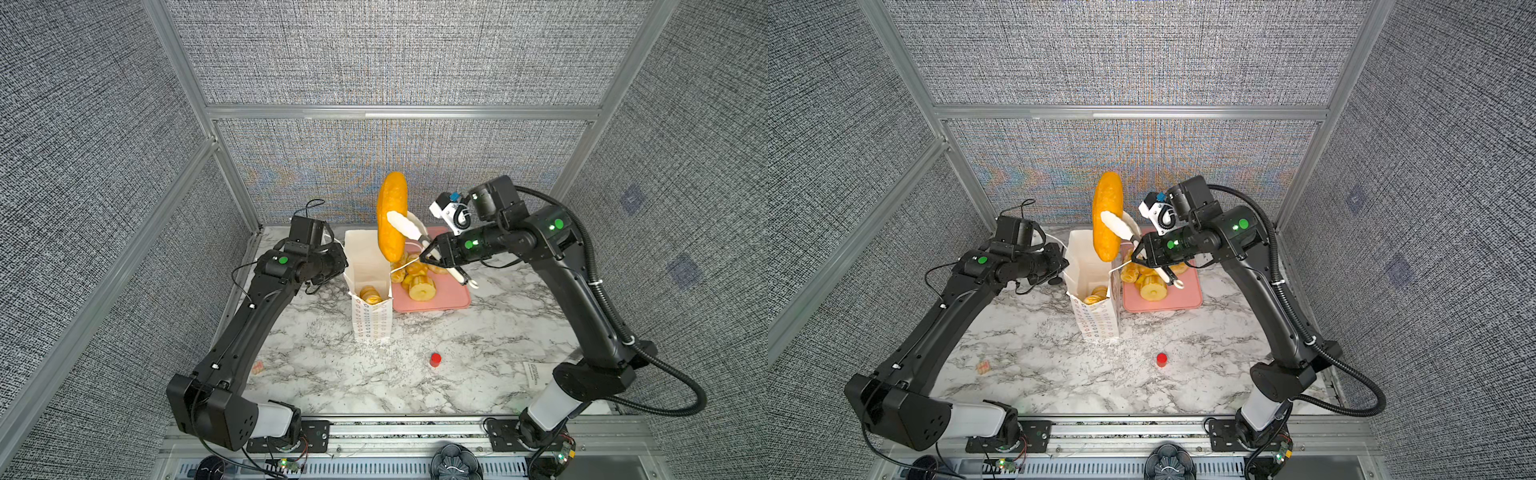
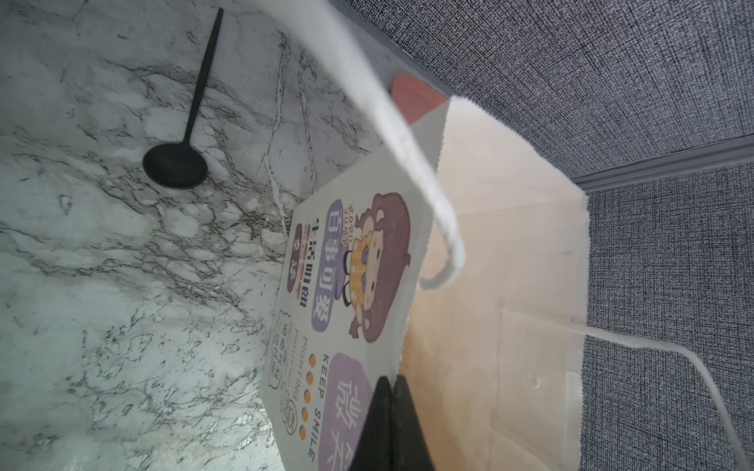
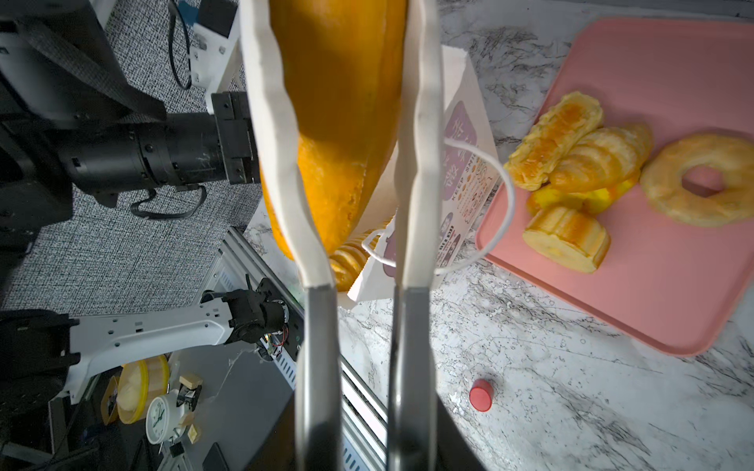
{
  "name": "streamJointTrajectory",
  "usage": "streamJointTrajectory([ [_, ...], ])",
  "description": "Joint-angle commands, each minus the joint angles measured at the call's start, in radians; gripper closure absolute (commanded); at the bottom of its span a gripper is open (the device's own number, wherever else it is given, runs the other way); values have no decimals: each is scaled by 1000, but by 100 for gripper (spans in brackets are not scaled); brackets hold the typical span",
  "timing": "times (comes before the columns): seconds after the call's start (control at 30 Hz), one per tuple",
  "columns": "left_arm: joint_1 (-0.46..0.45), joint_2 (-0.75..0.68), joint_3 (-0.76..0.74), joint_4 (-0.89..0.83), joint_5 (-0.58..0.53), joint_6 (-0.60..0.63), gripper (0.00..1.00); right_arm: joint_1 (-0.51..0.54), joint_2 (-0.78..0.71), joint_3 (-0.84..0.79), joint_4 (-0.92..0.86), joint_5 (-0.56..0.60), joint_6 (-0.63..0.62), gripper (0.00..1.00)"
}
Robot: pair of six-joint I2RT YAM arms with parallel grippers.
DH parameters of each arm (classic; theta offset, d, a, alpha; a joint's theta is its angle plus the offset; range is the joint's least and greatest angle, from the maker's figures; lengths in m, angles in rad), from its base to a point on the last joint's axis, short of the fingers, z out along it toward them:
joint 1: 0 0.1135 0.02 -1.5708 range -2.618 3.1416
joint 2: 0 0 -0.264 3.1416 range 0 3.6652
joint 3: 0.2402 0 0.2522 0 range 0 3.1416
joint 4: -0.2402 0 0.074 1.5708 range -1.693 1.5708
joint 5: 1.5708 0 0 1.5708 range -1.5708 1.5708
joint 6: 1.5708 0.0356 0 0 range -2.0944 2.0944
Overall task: Place the fake bread into the paper bag
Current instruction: 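Carry the loaf with the tongs over the bag and lower it in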
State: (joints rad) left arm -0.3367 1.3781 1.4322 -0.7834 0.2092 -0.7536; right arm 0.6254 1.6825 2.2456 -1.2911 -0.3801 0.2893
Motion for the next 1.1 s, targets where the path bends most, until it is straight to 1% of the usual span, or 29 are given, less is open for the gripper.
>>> streamJointTrajectory([
  [0.0, 2, -4, -1, 22, 0, -3, 100, 41, 12, 4, 20, 56, -2, 66],
  [0.33, 2, -6, -7, 24, -2, -3, 100, 124, 26, -53, 0, 152, -1, 66],
  [0.57, 3, -4, -10, 30, -2, -4, 100, 158, 31, -93, -7, 193, 1, 66],
  [0.9, 2, -6, -13, 32, -1, -5, 100, 167, 37, -105, -7, 201, 3, 64],
  [1.07, 2, -9, -13, 32, 0, -5, 100, 169, 34, -108, -5, 205, 2, 61],
])
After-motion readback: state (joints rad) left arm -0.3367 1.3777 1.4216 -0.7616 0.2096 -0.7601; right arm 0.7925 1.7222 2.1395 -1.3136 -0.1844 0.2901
